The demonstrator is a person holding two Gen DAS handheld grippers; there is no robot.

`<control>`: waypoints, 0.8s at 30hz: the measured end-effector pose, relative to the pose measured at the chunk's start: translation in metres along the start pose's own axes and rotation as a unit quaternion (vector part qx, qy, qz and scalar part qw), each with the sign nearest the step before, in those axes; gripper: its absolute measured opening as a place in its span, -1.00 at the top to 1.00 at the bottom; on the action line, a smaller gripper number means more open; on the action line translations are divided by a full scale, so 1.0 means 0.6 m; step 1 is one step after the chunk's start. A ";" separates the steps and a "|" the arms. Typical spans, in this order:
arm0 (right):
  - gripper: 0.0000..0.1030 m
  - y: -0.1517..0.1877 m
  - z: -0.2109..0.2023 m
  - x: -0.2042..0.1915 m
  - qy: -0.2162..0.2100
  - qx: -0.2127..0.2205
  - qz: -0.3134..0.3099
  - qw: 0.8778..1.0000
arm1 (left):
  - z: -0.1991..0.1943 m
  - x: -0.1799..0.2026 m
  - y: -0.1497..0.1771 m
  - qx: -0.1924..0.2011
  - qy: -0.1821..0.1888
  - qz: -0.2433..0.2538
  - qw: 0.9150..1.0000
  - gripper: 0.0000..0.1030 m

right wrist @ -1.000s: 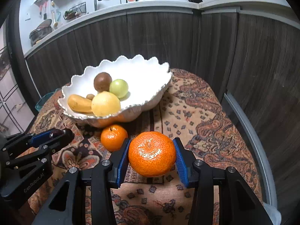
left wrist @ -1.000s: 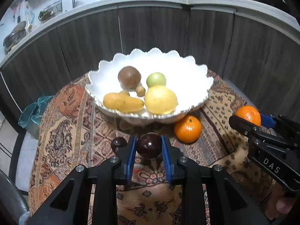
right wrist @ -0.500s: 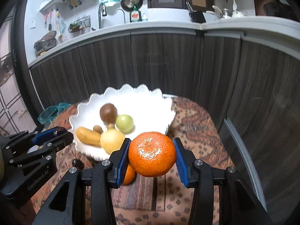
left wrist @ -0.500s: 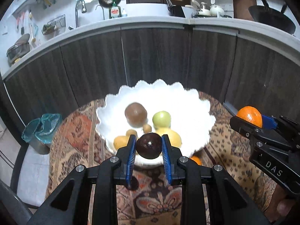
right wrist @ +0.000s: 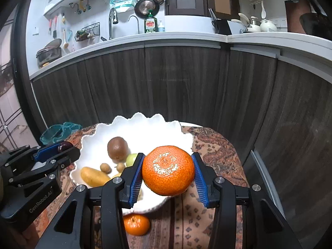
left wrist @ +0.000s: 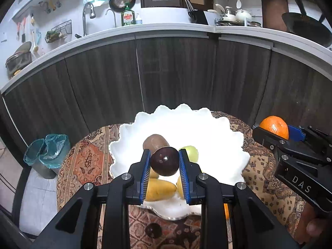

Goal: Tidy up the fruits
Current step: 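Carry the plum and orange with both tools over the bowl, then open both tools to drop the plum and orange into the bowl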

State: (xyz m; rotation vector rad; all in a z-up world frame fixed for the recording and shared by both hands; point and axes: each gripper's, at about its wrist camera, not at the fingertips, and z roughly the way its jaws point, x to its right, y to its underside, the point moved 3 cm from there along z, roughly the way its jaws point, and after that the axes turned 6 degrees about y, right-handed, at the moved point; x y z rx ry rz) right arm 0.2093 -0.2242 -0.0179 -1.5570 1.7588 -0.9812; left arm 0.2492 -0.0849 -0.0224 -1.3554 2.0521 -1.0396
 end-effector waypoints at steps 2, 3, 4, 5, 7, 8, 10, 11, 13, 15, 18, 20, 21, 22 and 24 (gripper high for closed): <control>0.11 -0.007 0.011 -0.003 0.001 -0.002 -0.002 1.000 | 0.012 -0.006 -0.007 -0.004 -0.004 0.000 1.000 0.48; 0.11 -0.010 0.019 -0.005 0.001 -0.004 -0.004 1.000 | 0.018 -0.008 -0.010 -0.005 -0.005 0.000 1.000 0.48; 0.11 -0.011 0.024 -0.006 0.001 -0.006 -0.005 1.000 | 0.023 -0.009 -0.013 -0.005 -0.006 0.000 1.000 0.48; 0.11 -0.013 0.032 -0.007 0.000 -0.010 -0.005 1.000 | 0.030 -0.010 -0.017 -0.006 -0.010 0.002 1.000 0.48; 0.11 -0.014 0.049 -0.010 -0.004 -0.020 -0.004 1.000 | 0.040 -0.014 -0.021 -0.007 -0.012 0.004 1.000 0.48; 0.11 -0.012 0.055 -0.010 -0.006 -0.024 -0.004 1.000 | 0.047 -0.015 -0.021 -0.009 -0.010 0.003 1.000 0.48; 0.11 -0.008 0.069 -0.012 -0.006 -0.031 -0.004 0.999 | 0.057 -0.017 -0.017 -0.012 -0.008 0.005 1.000 0.48; 0.11 -0.005 0.076 -0.012 -0.006 -0.036 -0.003 0.999 | 0.065 -0.018 -0.012 -0.016 -0.007 0.006 1.000 0.48; 0.11 0.003 0.087 -0.011 -0.004 -0.042 -0.002 0.999 | 0.077 -0.019 -0.003 -0.021 -0.002 0.006 1.000 0.48; 0.11 0.007 0.094 -0.011 -0.004 -0.043 -0.003 0.999 | 0.090 -0.021 0.006 -0.029 0.000 0.005 1.000 0.48; 0.11 0.013 0.105 -0.014 -0.005 -0.043 -0.007 0.999 | 0.101 -0.023 0.010 -0.033 0.004 0.001 0.999 0.47; 0.11 0.014 0.113 -0.016 -0.008 -0.047 -0.008 0.999 | 0.104 -0.024 0.007 -0.030 0.005 0.001 1.000 0.47; 0.11 0.014 0.117 -0.017 -0.011 -0.048 -0.009 0.999 | 0.106 -0.024 0.006 -0.030 0.006 0.001 1.000 0.47; 0.11 0.014 0.119 -0.018 -0.013 -0.049 -0.009 0.999 | 0.109 -0.024 0.006 -0.031 0.007 0.002 1.000 0.47; 0.11 0.015 0.124 -0.019 -0.014 -0.051 -0.010 0.999 | 0.117 -0.025 0.009 -0.036 0.006 0.001 0.999 0.47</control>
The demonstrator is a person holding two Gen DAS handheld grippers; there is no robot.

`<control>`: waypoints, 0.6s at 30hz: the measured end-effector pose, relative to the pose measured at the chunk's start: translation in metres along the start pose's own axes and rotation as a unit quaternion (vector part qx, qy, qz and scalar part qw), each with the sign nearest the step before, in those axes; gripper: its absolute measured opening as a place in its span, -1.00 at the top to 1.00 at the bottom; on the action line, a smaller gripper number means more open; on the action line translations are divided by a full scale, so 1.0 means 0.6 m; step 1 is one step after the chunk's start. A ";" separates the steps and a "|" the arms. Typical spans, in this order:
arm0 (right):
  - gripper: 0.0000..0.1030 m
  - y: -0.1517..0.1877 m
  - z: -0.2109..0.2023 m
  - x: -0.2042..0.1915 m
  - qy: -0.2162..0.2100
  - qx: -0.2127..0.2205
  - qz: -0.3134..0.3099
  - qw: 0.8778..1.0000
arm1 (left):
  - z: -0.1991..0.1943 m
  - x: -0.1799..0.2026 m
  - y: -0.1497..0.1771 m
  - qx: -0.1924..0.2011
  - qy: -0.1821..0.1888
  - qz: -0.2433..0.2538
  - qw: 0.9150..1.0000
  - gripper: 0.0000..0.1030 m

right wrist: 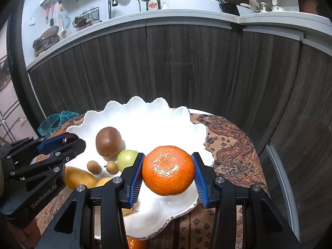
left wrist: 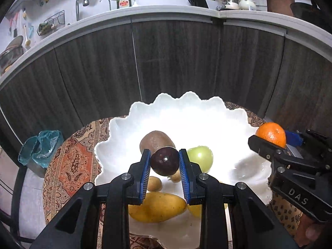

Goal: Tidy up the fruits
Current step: 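Open both tools to drop the plum and orange into the bowl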

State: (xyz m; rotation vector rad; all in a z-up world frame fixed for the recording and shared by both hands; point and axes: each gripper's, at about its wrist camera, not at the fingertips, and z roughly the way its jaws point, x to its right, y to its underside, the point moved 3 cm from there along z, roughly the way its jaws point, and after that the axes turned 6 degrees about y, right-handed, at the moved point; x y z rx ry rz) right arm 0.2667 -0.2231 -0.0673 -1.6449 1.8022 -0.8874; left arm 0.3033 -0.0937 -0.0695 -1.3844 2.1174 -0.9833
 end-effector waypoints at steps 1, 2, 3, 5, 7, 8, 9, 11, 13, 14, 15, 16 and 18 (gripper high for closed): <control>0.11 0.000 0.001 0.000 0.001 0.000 0.000 1.000 | 0.004 -0.001 0.002 -0.002 -0.002 0.000 1.000 0.47; 0.11 0.001 0.002 0.000 0.002 0.001 -0.002 1.000 | 0.006 -0.001 0.003 -0.004 -0.006 0.000 1.000 0.46; 0.11 0.001 0.002 -0.001 0.004 0.003 -0.004 1.000 | 0.007 -0.002 0.004 -0.004 -0.010 0.001 1.000 0.47; 0.10 0.000 0.002 -0.002 0.005 0.005 -0.005 1.000 | 0.008 -0.003 0.004 -0.003 -0.015 0.001 1.000 0.37; 0.10 0.000 0.002 -0.003 0.005 0.005 -0.006 1.000 | 0.005 -0.004 0.003 0.002 -0.018 0.000 1.000 0.12; 0.10 0.000 0.002 -0.002 0.006 0.006 -0.006 1.000 | 0.003 -0.005 0.002 0.005 -0.020 0.001 1.000 0.03; 0.09 0.000 0.001 -0.002 0.008 0.008 -0.006 1.000 | 0.001 -0.005 0.002 0.007 -0.024 0.002 1.000 0.01; 0.08 -0.001 0.001 0.000 0.011 0.008 -0.007 1.000 | -0.001 -0.006 0.001 0.009 -0.029 0.003 1.000 -0.04; -0.14 -0.002 0.000 0.002 0.017 0.010 -0.005 1.000 | -0.002 -0.008 0.001 0.010 -0.034 0.003 0.999 -0.14; -0.44 -0.003 -0.003 0.005 0.026 0.016 -0.003 1.000 | -0.003 -0.008 0.001 0.011 -0.039 0.002 0.999 -0.24; -0.68 -0.005 -0.009 0.007 0.035 0.025 -0.001 0.999 | -0.005 -0.009 0.000 0.013 -0.043 0.003 0.999 -0.28; -0.73 -0.006 -0.015 0.009 0.043 0.034 -0.001 0.999 | -0.009 -0.010 0.000 0.015 -0.046 0.004 0.999 -0.32; -0.74 -0.009 -0.027 0.010 0.058 0.049 -0.005 0.997 | -0.015 -0.009 0.000 0.019 -0.050 0.004 0.999 -0.39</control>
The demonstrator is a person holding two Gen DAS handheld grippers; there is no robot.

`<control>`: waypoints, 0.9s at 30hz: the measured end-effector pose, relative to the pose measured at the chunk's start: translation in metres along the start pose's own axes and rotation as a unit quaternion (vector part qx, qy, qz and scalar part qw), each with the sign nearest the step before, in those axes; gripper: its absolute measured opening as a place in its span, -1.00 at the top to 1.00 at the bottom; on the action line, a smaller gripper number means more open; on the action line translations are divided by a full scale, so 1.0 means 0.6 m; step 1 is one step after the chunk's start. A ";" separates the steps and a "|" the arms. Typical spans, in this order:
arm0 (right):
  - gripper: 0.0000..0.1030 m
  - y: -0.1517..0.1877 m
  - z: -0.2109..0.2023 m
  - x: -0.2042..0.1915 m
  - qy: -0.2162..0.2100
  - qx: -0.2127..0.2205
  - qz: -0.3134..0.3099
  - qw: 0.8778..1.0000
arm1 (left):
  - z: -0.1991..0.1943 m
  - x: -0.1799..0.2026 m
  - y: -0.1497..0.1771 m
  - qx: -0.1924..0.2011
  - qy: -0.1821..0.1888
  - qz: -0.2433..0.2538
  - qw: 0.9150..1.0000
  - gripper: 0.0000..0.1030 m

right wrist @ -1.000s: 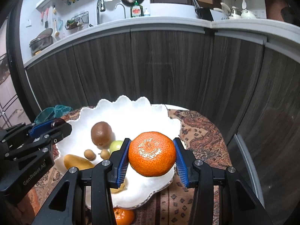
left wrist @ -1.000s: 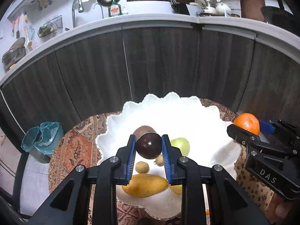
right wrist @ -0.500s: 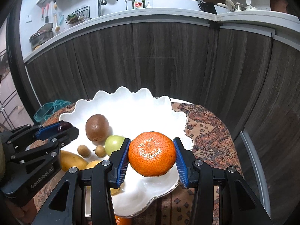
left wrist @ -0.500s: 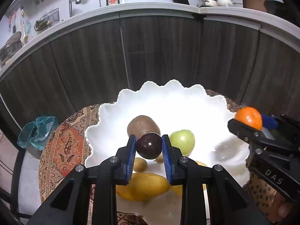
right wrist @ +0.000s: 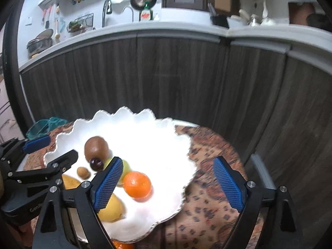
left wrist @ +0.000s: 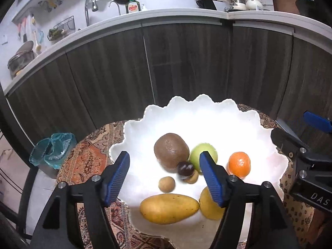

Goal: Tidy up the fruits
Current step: 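Open both tools to drop the plum and orange into the bowl, then withdraw both tools from the bowl toward the remaining plum and orange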

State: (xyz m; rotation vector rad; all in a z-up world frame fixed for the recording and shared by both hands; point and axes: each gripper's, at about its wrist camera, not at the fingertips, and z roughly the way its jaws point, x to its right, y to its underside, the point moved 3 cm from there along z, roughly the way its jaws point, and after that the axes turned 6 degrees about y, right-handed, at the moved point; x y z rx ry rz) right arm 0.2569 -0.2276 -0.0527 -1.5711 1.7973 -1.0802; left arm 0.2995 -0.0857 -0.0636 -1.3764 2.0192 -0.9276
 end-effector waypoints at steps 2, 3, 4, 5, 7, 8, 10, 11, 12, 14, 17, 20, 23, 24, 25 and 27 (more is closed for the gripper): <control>-0.77 -0.003 -0.008 0.003 0.007 0.009 -0.001 1.000 | -0.007 -0.001 0.000 0.005 -0.005 -0.001 1.000 -0.57; -0.80 -0.002 -0.011 0.005 0.008 0.011 0.002 1.000 | -0.012 -0.002 0.001 0.008 -0.010 -0.002 1.000 -0.61; -0.81 -0.002 -0.013 0.007 0.008 0.012 0.004 1.000 | -0.016 -0.003 0.002 0.010 -0.014 -0.003 1.000 -0.63; -0.82 -0.001 -0.015 0.009 0.009 0.012 0.006 1.000 | -0.019 -0.004 0.003 0.011 -0.016 -0.004 1.000 -0.63; -0.82 0.001 -0.017 0.012 0.010 0.012 0.012 1.000 | -0.026 -0.007 0.004 0.011 -0.017 -0.010 1.000 -0.63; -0.82 0.001 -0.019 0.013 0.009 0.011 0.016 1.000 | -0.030 -0.008 0.005 0.013 -0.019 -0.013 1.000 -0.63; -0.82 0.003 -0.022 0.014 0.002 0.010 0.021 1.000 | -0.037 -0.009 0.007 0.016 -0.024 -0.016 0.999 -0.68; -0.82 0.004 -0.025 0.013 -0.001 0.009 0.023 1.000 | -0.040 -0.010 0.009 0.019 -0.028 -0.019 0.999 -0.74; -0.82 0.005 -0.026 0.013 -0.001 0.009 0.023 1.000 | -0.043 -0.011 0.010 0.021 -0.031 -0.020 0.999 -0.76; -0.82 0.007 -0.032 0.014 0.001 0.010 0.026 1.000 | -0.049 -0.013 0.014 0.024 -0.040 -0.020 0.999 -0.77; -0.82 0.011 -0.037 0.015 0.005 0.007 0.031 0.999 | -0.058 -0.013 0.018 0.025 -0.045 -0.021 0.998 -0.77; -0.82 0.015 -0.041 0.016 0.002 0.002 0.035 0.999 | -0.068 -0.014 0.020 0.026 -0.050 -0.024 0.998 -0.77; -0.82 0.014 -0.049 0.017 0.002 0.000 0.039 0.999 | -0.082 -0.015 0.018 0.027 -0.050 -0.027 0.998 -0.77; -0.82 0.014 -0.052 0.017 0.003 0.001 0.039 0.999 | -0.089 -0.015 0.016 0.030 -0.050 -0.028 0.998 -0.77; -0.82 0.013 -0.057 0.018 0.004 0.003 0.040 0.999 | -0.096 -0.014 0.016 0.033 -0.050 -0.028 0.998 -0.78; -0.82 0.012 -0.068 0.021 0.005 0.006 0.044 0.999 | -0.110 -0.013 0.017 0.039 -0.052 -0.029 0.998 -0.81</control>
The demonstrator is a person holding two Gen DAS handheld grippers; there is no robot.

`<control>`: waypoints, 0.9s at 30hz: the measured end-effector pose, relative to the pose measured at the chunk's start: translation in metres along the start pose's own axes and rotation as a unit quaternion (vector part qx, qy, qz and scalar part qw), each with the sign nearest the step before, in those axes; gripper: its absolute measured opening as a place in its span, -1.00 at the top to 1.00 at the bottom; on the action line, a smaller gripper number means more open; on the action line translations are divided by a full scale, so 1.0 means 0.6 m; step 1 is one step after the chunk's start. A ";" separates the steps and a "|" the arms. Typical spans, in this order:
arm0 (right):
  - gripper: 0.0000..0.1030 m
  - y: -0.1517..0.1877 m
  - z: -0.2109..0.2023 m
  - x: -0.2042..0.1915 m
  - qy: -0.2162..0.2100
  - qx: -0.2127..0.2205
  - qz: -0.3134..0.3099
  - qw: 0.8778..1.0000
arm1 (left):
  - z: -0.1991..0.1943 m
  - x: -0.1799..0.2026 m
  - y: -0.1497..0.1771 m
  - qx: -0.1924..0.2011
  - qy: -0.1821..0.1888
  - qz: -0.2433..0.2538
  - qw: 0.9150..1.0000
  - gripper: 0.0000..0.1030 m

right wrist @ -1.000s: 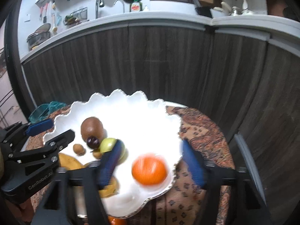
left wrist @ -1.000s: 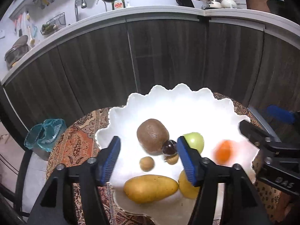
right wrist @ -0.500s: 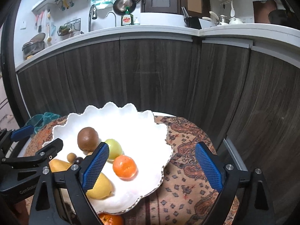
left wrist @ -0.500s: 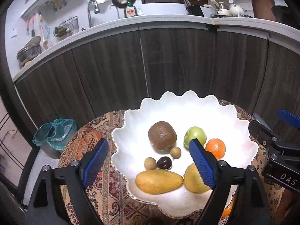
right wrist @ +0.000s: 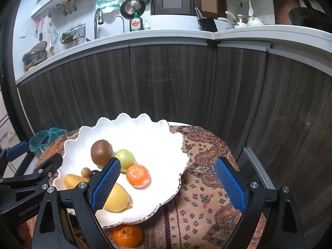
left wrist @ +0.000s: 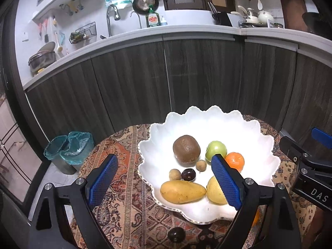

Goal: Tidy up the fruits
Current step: 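Withdraw both tools from the bowl toward the remaining plum and orange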

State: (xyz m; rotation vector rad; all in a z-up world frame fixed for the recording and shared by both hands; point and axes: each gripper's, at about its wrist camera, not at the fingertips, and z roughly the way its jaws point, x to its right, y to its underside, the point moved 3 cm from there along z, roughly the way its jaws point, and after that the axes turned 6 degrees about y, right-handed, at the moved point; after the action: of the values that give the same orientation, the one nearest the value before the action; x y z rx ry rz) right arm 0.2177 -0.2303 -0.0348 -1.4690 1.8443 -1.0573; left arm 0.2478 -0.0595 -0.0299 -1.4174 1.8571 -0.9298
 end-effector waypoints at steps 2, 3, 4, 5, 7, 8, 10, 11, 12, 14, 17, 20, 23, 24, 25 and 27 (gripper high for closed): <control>-0.82 0.001 -0.013 0.002 0.002 0.003 0.002 1.000 | -0.015 -0.001 0.003 0.005 -0.003 0.000 1.000 -0.82; -0.82 0.003 -0.019 0.003 0.002 0.004 0.002 1.000 | -0.021 -0.001 0.005 0.006 -0.004 0.000 1.000 -0.82; -0.82 0.005 -0.023 0.004 0.002 0.005 0.002 1.000 | -0.027 -0.001 0.008 0.008 -0.004 0.000 1.000 -0.82; -0.82 0.008 -0.029 0.004 0.001 0.006 0.002 1.000 | -0.033 -0.002 0.011 0.008 -0.005 -0.001 1.000 -0.82; -0.82 0.014 -0.039 0.004 0.002 0.006 0.000 1.000 | -0.043 -0.003 0.018 0.008 -0.006 -0.002 1.000 -0.82; -0.82 0.016 -0.042 0.003 0.002 0.007 -0.001 1.000 | -0.048 -0.003 0.023 0.008 -0.007 -0.002 1.000 -0.82; -0.82 0.023 -0.050 0.003 0.003 0.006 -0.003 1.000 | -0.055 -0.003 0.031 0.007 -0.010 -0.002 1.000 -0.82; -0.82 0.026 -0.053 0.002 0.002 0.005 -0.004 1.000 | -0.059 -0.004 0.036 0.007 -0.010 -0.003 1.000 -0.82; -0.82 0.029 -0.057 0.002 0.001 0.005 -0.005 1.000 | -0.063 -0.004 0.042 0.006 -0.011 -0.004 1.000 -0.82; -0.82 0.038 -0.064 0.000 0.002 0.004 -0.010 1.000 | -0.069 -0.006 0.053 0.004 -0.011 -0.006 1.000 -0.82; -0.82 0.049 -0.072 -0.003 0.001 0.002 -0.015 1.000 | -0.072 -0.006 0.068 0.000 -0.009 -0.007 1.000 -0.82; -0.82 0.062 -0.076 -0.006 0.001 -0.002 -0.019 1.000 | -0.070 -0.008 0.083 -0.007 -0.004 -0.009 1.000 -0.82; -0.82 0.077 -0.076 -0.007 -0.001 -0.009 -0.020 1.000 | -0.067 -0.006 0.098 -0.013 -0.001 -0.007 1.000 -0.82; -0.82 0.082 -0.076 -0.007 -0.002 -0.012 -0.020 1.000 | -0.064 -0.006 0.104 -0.016 -0.002 -0.006 1.000 -0.82; -0.82 0.087 -0.075 -0.008 -0.003 -0.014 -0.021 1.000 | -0.062 -0.006 0.109 -0.020 -0.003 -0.006 1.000 -0.82; -0.82 0.098 -0.072 -0.011 -0.005 -0.020 -0.023 1.000 | -0.055 -0.007 0.120 -0.027 -0.003 -0.006 1.000 -0.82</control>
State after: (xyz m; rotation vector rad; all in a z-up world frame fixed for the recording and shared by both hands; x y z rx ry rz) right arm 0.1530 -0.2083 -0.0610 -1.5448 1.8435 -1.0384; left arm 0.1836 -0.0371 -0.0707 -1.4637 1.8842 -0.8852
